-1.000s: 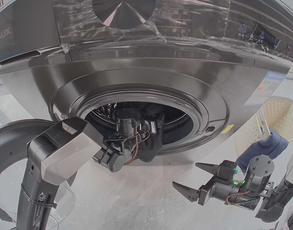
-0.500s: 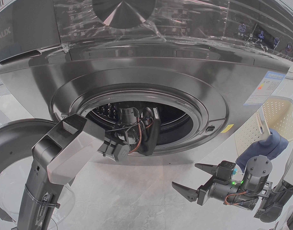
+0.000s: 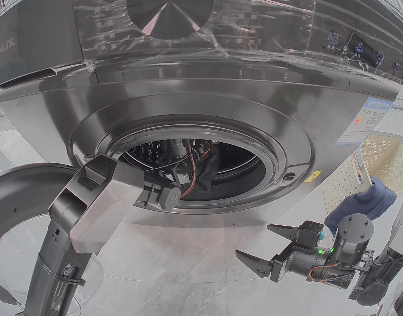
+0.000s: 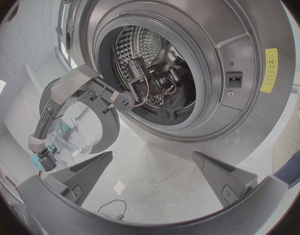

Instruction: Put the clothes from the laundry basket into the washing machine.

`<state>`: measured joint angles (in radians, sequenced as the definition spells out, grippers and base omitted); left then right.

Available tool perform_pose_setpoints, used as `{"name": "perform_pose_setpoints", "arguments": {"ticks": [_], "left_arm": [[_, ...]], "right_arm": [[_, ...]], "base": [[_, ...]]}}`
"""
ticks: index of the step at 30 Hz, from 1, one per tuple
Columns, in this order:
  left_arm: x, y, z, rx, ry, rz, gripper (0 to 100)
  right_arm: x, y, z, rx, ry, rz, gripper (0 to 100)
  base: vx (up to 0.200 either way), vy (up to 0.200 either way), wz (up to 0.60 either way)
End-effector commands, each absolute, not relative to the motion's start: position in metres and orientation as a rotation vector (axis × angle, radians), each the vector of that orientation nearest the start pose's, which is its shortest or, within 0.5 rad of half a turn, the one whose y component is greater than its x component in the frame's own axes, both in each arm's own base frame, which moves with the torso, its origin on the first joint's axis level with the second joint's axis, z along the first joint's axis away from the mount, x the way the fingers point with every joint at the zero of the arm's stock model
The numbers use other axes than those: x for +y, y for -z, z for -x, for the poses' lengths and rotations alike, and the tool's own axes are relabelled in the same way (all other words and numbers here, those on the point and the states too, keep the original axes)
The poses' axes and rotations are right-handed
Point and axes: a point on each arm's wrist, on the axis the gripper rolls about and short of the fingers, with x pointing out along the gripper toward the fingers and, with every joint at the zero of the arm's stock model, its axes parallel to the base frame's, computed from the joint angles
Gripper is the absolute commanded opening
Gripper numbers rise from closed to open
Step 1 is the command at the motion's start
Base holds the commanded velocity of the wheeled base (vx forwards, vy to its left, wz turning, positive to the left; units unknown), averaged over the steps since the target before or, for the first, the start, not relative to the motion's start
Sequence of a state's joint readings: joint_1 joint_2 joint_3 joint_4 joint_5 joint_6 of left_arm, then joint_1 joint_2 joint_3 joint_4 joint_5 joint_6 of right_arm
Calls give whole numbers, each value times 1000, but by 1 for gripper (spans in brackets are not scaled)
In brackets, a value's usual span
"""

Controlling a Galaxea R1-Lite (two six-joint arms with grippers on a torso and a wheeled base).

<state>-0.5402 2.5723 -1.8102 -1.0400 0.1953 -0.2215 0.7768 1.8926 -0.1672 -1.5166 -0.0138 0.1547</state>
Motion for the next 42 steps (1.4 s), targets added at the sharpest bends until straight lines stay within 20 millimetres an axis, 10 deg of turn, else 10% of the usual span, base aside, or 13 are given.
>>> {"name": "perform_pose_setpoints", "arguments": {"ticks": [1, 14, 15, 29, 42], "left_arm": [[-264, -133, -437, -164, 387, 300, 100], [-256, -92, -410, 106, 437, 190, 100], [-256, -84, -411, 127, 434, 178, 0], [-264, -85, -429, 91, 434, 194, 0], [-276, -133, -460, -229, 386, 345, 0]], "right_arm": [[171, -79, -173, 256, -747, -64, 100], [171, -79, -172, 258, -751, -64, 100], [171, -79, -172, 258, -751, -64, 100], [171, -79, -172, 255, -750, -66, 100], [171, -82, -174, 241, -742, -72, 100]], "base": [[0, 0, 0], [0, 0, 0], [0, 0, 0], [0, 0, 0], [0, 0, 0]]}}
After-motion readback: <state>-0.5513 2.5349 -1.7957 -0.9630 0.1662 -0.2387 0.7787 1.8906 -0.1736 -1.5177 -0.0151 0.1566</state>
